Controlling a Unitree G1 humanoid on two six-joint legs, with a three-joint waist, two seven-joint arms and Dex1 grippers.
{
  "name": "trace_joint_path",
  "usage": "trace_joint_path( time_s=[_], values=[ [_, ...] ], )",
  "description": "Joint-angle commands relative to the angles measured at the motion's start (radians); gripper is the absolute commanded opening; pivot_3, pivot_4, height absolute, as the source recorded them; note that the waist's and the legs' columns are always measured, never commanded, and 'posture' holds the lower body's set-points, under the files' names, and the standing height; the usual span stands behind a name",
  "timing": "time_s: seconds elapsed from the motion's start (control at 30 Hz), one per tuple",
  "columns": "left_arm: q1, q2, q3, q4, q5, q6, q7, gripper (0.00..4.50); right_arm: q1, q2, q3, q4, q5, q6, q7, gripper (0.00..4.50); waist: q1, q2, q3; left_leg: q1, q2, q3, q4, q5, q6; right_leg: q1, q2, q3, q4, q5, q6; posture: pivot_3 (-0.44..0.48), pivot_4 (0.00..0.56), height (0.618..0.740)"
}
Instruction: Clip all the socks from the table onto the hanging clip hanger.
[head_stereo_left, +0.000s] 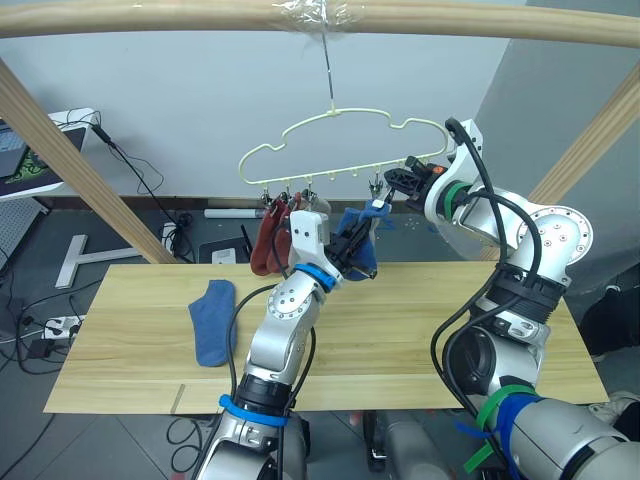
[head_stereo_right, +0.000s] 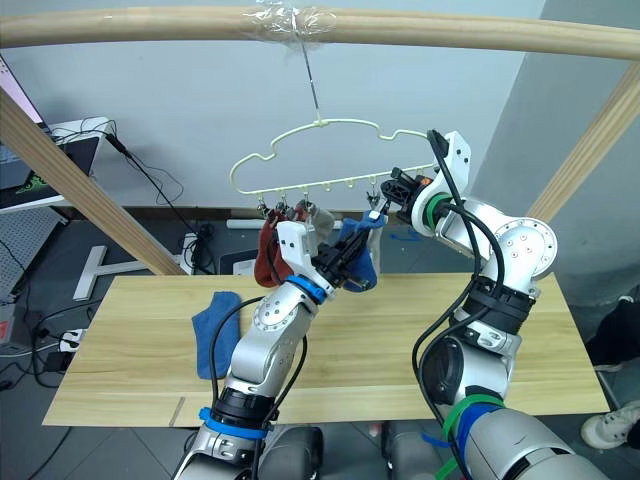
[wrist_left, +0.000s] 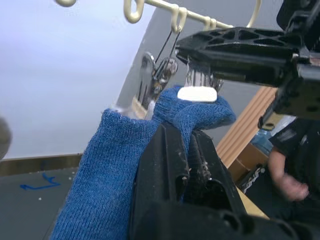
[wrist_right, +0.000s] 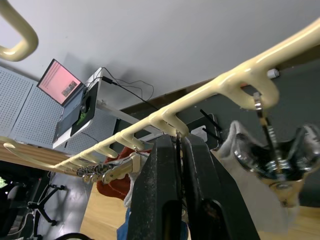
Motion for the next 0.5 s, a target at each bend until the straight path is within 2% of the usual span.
trace_joint_path(
  time_s=[0.03, 0.17, 0.27, 0.5],
  values=[
    [-0.012, -0.013, -0.012, -0.022, -0.001, -0.027, -0.002, 0.03, -0.016, 0.003, -0.021, -0.037, 0.018, 0.012, -0.016, 0.0, 0.0, 0.0, 0.0, 0.0, 0.0, 0.0, 0.0, 0.0, 0.0, 0.0, 0.0, 0.0, 0.0, 0.0, 0.0, -0.038, 0.252, 0.74],
    [-0.01, -0.01, -0.014, -0.027, -0.003, -0.025, -0.005, 0.03, -0.02, 0.014, -0.043, -0.042, 0.033, 0.011, -0.019, 0.0, 0.0, 0.0, 0.0, 0.0, 0.0, 0.0, 0.0, 0.0, 0.0, 0.0, 0.0, 0.0, 0.0, -0.001, 0.002, -0.039, 0.253, 0.74],
    [-0.011, -0.009, -0.016, -0.034, -0.008, -0.018, -0.01, 0.0, -0.026, 0.016, -0.061, -0.038, 0.047, 0.007, -0.026, 0.81, 0.0, 0.0, 0.0, 0.0, 0.0, 0.0, 0.0, 0.0, 0.0, 0.0, 0.0, 0.0, 0.0, -0.001, 0.002, -0.039, 0.253, 0.74],
    [0.012, -0.014, -0.044, -0.079, -0.025, 0.013, -0.025, 0.0, -0.036, -0.015, -0.086, -0.034, 0.085, 0.044, 0.003, 3.43, -0.004, 0.0, 0.001, 0.0, 0.001, 0.0, -0.001, 0.0, 0.0, -0.001, 0.0, 0.0, 0.0, -0.001, 0.002, -0.034, 0.254, 0.74]
  ],
)
